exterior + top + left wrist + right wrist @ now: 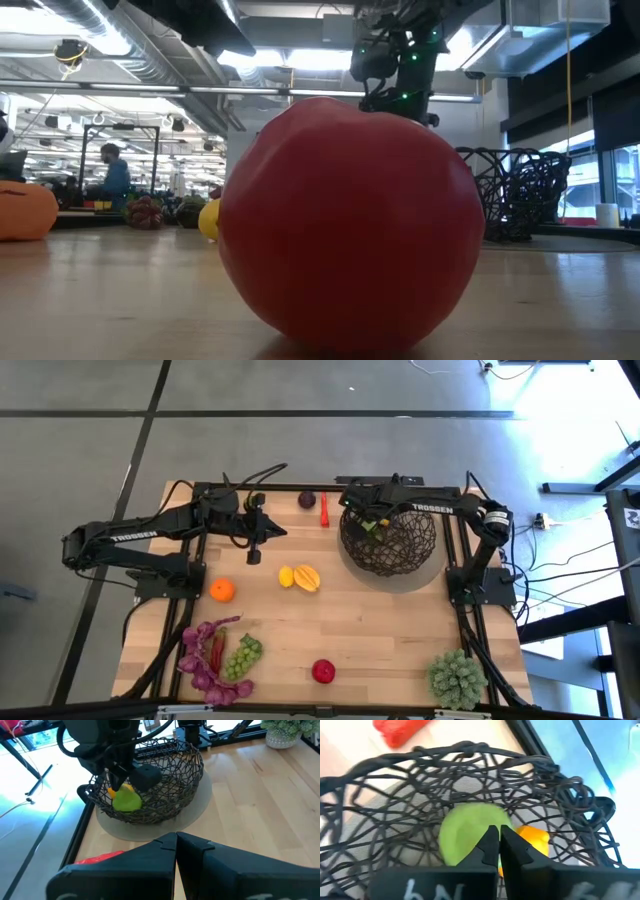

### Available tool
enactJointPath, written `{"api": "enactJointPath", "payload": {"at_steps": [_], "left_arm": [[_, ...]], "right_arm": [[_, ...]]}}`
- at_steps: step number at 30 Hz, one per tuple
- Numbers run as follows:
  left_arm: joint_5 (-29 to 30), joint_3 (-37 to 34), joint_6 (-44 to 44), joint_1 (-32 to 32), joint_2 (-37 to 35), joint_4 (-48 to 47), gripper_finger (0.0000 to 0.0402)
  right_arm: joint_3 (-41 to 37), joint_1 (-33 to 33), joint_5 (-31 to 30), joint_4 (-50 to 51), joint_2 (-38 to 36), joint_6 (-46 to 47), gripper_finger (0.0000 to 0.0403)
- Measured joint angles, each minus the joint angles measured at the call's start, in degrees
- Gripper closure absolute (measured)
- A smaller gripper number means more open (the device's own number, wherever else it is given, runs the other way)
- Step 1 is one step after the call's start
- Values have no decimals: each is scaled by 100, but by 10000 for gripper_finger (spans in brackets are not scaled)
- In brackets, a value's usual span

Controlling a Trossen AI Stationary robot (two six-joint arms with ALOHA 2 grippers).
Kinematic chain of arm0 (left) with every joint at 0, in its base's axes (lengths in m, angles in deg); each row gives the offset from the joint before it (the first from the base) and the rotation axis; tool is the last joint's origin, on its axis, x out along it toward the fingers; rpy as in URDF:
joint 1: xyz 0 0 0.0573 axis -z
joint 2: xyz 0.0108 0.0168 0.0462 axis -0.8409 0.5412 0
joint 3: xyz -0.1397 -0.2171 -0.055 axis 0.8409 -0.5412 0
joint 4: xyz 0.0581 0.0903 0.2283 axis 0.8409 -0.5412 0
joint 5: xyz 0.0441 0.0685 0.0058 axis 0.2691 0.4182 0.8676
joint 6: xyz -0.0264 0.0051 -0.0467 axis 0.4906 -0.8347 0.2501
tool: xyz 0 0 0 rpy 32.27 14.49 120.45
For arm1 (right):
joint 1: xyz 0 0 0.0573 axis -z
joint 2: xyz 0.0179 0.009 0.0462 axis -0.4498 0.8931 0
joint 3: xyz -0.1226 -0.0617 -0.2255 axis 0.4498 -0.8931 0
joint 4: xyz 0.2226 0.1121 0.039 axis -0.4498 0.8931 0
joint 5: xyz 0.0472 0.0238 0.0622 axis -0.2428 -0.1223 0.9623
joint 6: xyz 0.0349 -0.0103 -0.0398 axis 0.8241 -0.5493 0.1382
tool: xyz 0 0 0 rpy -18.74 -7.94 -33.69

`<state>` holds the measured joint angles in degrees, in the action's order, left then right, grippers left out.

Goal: Build produce basket
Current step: Put the green pear into the black wire basket

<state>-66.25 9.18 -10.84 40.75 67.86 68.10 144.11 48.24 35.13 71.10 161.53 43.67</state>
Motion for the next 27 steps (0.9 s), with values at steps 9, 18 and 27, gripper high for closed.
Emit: {"api": "enactJointPath", "payload": {"at_steps": [9,18,27], "left_arm": [[9,-2,8,0,0,0,401],[137,-2,9,2,0,0,401],[135,-2,11,2,0,0,401]], "right_arm": [[-127,103,61,2,0,-127,403],[-127,270,645,-49,0,-98,402],[-133,390,804,-53,0,-110,349]]}}
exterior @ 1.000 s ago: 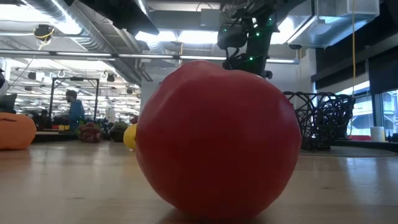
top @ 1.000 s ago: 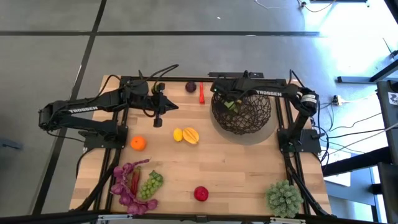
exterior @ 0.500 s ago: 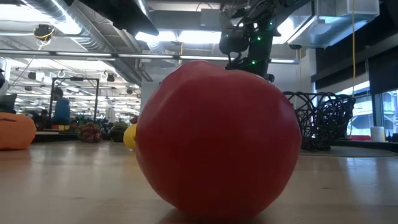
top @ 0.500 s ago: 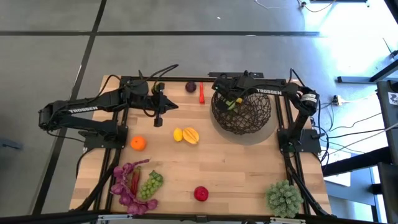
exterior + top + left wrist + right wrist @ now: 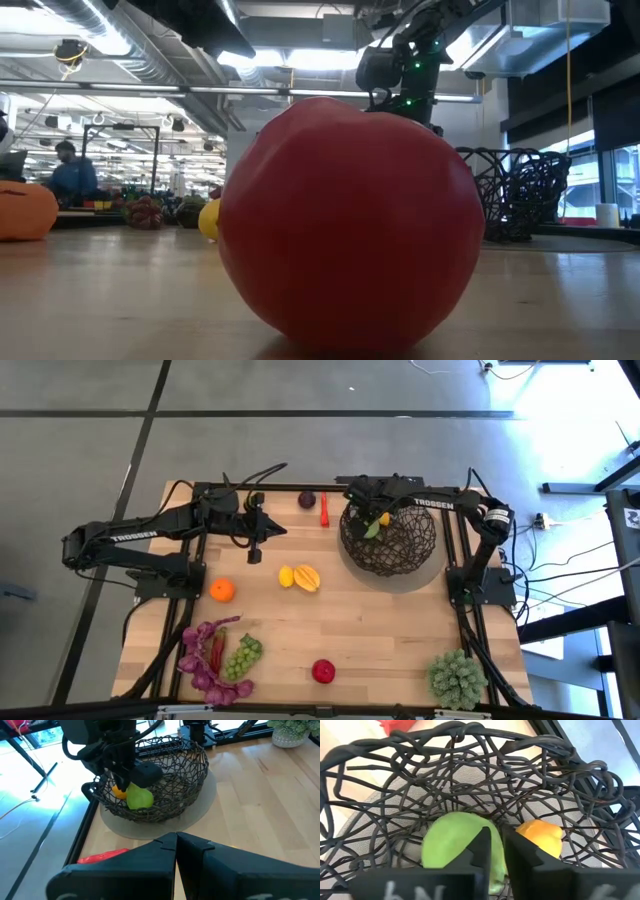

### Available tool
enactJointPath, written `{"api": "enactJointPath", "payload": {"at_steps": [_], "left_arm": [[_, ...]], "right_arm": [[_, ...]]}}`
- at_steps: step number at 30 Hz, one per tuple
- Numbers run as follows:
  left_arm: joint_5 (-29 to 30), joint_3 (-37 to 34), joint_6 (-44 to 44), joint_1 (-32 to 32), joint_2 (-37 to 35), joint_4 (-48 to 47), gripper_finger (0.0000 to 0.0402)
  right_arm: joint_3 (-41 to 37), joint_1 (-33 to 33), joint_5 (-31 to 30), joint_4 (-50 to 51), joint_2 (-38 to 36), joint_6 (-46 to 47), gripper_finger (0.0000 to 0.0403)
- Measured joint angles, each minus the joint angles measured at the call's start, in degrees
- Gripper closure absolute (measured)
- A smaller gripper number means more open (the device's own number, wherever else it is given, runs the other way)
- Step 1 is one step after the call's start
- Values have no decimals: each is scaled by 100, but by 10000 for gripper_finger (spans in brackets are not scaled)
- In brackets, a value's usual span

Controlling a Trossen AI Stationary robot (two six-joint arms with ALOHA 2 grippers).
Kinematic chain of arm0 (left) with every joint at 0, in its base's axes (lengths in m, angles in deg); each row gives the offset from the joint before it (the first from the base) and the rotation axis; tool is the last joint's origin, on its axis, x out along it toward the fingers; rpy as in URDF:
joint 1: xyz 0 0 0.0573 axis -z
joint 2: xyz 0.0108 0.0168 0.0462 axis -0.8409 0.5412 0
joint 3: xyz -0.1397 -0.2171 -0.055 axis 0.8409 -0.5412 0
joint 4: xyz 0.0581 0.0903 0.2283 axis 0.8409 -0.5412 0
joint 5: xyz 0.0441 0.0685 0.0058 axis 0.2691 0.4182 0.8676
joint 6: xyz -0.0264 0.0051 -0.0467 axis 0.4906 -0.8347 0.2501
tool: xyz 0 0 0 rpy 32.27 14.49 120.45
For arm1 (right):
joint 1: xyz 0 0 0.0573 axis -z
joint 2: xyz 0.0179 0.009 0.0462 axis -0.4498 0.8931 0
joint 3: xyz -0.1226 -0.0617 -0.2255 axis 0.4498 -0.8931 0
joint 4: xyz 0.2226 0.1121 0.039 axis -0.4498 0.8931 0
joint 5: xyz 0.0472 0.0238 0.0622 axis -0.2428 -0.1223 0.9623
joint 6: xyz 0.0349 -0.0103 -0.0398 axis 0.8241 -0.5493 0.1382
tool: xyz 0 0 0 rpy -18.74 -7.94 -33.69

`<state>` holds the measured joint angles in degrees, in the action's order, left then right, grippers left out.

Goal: Build produce basket
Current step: Put the green pear into the black wire basket, then put the starfruit into the black wire basket

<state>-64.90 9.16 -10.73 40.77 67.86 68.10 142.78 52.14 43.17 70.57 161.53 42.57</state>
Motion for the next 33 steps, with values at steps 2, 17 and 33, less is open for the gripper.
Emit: {"api": "enactJointPath", "payload": {"at_steps": [2,17,33], "left_arm": [[2,0,2,-2,0,-1,401],[164,0,11,-2,-2,-20,401],[513,-2,1175,0,-85,-883,401]], "right_arm": [[-1,0,0,2,0,-1,329],[496,-7,-614,108,-220,-17,291],[2161,-1378,1326,883,-610,-1880,291]]}}
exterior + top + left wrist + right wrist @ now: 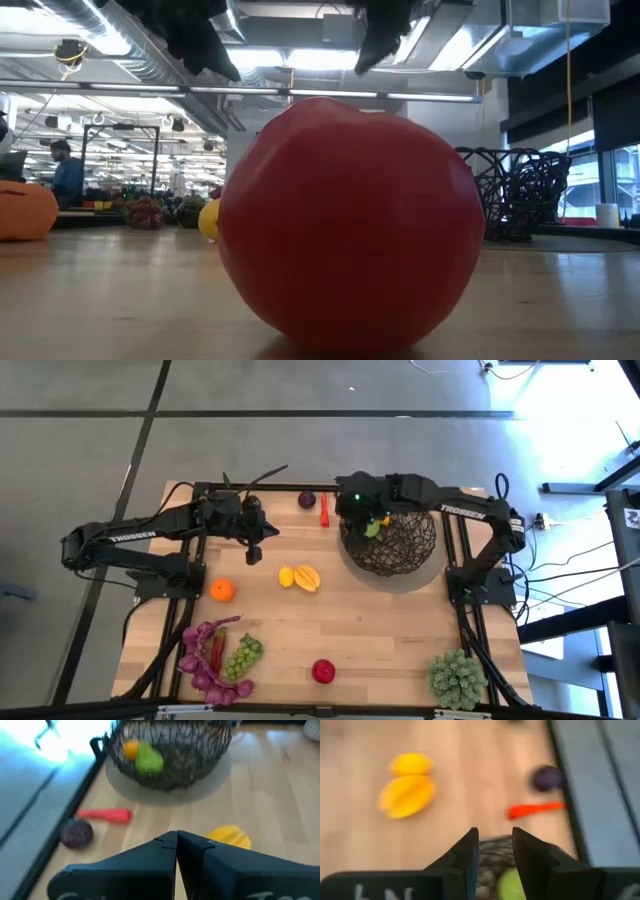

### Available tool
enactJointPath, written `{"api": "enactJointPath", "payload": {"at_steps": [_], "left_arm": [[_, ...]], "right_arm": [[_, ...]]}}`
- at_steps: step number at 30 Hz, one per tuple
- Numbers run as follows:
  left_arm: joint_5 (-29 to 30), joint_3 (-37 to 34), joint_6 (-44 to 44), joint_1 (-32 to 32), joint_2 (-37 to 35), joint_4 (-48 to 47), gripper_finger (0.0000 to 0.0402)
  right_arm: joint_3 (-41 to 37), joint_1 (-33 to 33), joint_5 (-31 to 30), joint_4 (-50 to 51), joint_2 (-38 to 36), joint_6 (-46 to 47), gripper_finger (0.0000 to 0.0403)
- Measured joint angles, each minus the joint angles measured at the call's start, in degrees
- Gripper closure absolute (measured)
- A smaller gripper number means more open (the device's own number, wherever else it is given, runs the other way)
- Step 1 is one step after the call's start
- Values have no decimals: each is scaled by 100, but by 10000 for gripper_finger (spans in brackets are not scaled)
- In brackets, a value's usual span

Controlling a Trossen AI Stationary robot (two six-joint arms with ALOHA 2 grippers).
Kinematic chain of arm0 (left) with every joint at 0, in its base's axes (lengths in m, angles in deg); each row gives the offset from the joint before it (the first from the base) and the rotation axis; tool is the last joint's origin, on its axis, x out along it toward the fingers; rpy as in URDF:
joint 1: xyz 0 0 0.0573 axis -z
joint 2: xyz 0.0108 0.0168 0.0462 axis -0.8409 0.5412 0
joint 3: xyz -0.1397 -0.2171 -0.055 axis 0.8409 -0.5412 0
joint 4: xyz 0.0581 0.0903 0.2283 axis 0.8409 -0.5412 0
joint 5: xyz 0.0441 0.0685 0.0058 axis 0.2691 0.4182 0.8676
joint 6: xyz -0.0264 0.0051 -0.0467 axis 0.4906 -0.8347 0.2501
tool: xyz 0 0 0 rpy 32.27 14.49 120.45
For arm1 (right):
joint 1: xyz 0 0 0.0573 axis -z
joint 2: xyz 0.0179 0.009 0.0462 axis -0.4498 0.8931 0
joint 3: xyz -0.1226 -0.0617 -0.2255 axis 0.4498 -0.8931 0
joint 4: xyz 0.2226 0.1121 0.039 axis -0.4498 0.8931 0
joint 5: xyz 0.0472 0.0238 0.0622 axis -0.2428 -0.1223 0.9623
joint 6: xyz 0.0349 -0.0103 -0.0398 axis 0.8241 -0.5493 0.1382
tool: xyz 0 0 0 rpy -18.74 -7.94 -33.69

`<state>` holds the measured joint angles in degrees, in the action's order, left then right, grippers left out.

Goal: Build produce basket
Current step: Put the starfruit into the black wire basket

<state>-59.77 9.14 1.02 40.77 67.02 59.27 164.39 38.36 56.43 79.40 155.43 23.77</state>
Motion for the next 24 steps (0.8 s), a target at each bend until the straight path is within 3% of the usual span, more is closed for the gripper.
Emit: {"api": "enactJointPath", "payload": {"at_steps": [5,15,24], "left_arm": [[-126,0,316,2,-35,-143,401],[-622,0,297,273,-35,-376,401],[-1002,0,475,389,-31,-365,392]], "right_arm": [[110,-556,356,-71,2,149,291],[108,-1217,829,-316,80,1906,291],[104,-1559,868,-410,131,2061,291]]}}
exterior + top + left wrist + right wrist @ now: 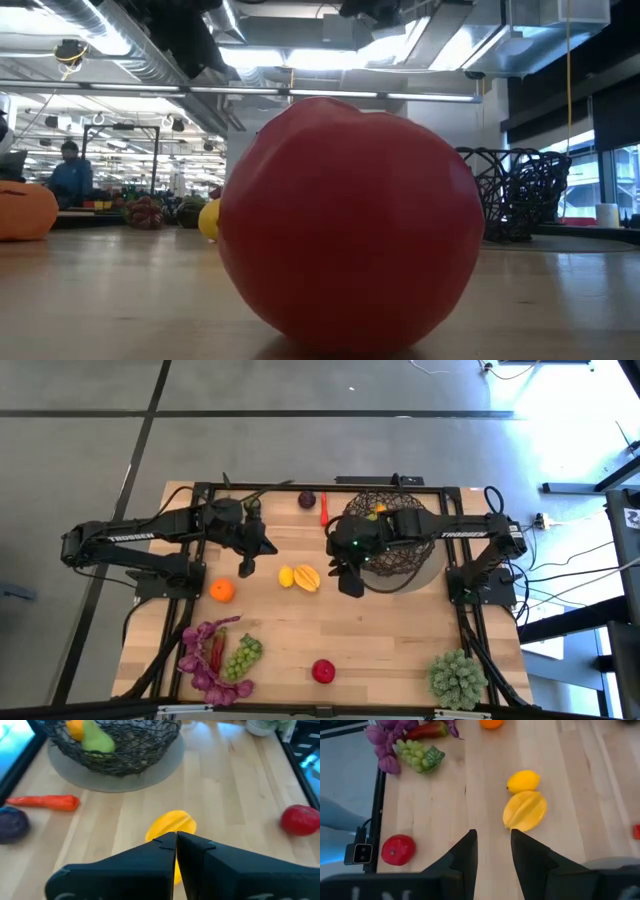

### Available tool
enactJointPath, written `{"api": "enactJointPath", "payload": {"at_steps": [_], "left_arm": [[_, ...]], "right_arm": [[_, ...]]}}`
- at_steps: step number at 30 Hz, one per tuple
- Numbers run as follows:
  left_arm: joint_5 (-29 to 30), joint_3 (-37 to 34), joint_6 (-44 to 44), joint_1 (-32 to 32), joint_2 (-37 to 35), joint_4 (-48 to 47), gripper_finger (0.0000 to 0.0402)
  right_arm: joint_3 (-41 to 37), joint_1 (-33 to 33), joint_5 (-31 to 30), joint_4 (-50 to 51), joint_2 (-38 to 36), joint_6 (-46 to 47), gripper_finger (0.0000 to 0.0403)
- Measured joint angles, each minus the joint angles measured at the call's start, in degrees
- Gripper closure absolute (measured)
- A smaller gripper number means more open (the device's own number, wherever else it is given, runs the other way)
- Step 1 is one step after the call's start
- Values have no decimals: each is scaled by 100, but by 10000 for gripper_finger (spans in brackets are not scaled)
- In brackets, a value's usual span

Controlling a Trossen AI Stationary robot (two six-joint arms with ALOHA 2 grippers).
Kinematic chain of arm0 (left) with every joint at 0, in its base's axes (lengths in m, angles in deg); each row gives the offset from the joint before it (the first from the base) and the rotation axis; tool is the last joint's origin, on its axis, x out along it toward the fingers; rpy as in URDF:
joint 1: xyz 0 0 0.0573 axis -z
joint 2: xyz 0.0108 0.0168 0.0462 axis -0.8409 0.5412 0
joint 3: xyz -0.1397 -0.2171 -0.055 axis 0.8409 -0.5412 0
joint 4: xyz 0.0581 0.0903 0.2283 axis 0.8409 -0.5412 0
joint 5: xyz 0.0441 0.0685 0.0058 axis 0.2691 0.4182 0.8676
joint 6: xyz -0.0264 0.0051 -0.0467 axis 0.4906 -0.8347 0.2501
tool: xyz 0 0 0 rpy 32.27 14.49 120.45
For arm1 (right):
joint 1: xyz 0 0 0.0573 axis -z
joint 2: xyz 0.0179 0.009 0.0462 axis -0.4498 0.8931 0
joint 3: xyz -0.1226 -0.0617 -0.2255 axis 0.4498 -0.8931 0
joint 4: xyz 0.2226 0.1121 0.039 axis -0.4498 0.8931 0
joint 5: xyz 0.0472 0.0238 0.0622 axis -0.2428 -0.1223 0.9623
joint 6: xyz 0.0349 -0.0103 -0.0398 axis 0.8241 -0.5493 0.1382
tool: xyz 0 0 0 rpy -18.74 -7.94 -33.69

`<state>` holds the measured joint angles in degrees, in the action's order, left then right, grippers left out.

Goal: Build produce basket
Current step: Put the starfruit into the black wire basket

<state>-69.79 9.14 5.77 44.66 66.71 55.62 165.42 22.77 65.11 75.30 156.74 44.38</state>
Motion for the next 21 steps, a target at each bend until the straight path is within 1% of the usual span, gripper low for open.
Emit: {"api": "enactJointPath", "payload": {"at_steps": [2,4,10,16,18,21], "left_arm": [[-42,0,4,6,0,5,380],[47,0,34,3,0,4,363],[191,0,484,2,0,4,311],[124,1,1054,2,0,-194,291],[160,1,893,2,10,-239,291],[162,7,143,2,147,-210,293]], "right_arm": [[0,-51,0,-15,0,1,291],[-2,-89,0,-55,0,1,291],[-2,-160,-117,-55,0,1,291],[-2,-185,-151,-51,0,-6,291],[-2,-185,-151,-49,0,-8,291],[-3,-185,-152,-46,0,-29,291]]}}
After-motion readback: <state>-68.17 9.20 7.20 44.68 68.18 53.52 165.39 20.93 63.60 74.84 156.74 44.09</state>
